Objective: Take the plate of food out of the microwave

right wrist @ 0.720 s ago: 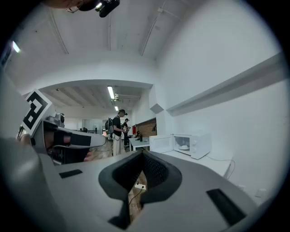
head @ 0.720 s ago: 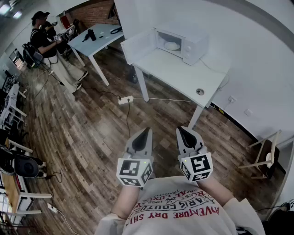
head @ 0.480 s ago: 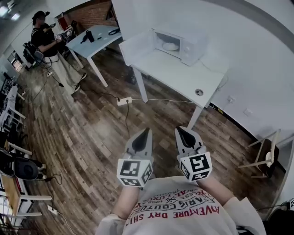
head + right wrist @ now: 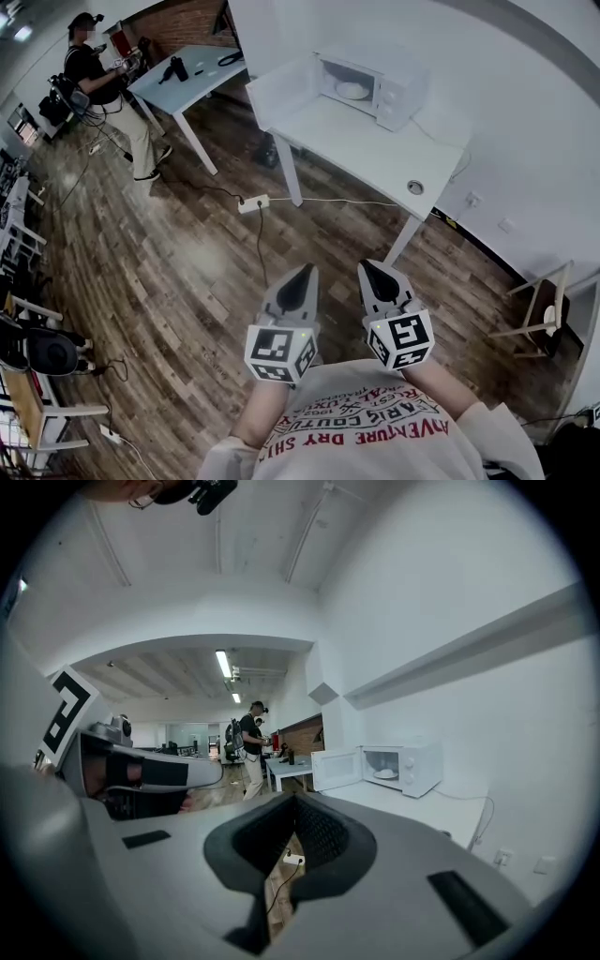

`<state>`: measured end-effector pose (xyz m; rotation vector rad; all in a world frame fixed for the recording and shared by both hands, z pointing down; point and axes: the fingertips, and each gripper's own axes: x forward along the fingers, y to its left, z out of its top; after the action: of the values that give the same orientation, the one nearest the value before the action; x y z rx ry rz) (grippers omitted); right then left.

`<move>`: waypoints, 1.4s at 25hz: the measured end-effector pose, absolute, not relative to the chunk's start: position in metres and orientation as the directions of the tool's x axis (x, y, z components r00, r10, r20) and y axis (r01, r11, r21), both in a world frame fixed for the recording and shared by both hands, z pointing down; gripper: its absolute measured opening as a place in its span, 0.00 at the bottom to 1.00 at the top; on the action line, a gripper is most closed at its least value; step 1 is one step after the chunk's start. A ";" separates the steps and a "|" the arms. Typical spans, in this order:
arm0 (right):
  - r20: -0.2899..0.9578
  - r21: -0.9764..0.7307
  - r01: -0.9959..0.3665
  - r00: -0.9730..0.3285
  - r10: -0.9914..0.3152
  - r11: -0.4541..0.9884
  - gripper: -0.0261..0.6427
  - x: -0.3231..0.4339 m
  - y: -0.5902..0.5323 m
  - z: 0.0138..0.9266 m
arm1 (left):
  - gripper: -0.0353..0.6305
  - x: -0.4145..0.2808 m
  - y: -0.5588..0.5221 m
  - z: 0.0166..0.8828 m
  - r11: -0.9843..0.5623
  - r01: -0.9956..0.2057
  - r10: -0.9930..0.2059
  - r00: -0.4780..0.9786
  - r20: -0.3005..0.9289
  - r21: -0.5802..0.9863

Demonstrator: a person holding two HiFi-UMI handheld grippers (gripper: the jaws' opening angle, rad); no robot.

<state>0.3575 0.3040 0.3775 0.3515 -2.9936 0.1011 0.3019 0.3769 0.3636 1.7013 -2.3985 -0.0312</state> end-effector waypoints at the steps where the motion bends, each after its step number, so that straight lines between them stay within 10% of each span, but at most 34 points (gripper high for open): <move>1: 0.134 -0.054 -0.241 -0.963 -0.232 0.969 0.06 0.349 0.309 0.379 | 0.06 0.295 0.381 0.364 0.331 -0.935 -0.938 -0.312 0.150 0.128; 17: 0.214 -0.090 -0.313 -0.933 -0.288 0.946 0.06 0.237 0.335 0.406 | 0.06 0.164 0.424 0.394 0.320 -0.918 -0.943 -0.285 0.172 0.232; 35: 0.203 -0.094 -0.295 -0.941 -0.272 0.951 0.06 0.071 0.128 0.405 | 0.06 0.003 0.216 0.396 0.323 -0.928 -0.934 -0.282 0.218 0.184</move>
<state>0.0706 0.1282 0.4051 0.4274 -2.9165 0.1829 0.0034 0.2156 0.3957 1.6772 -2.3077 -0.0303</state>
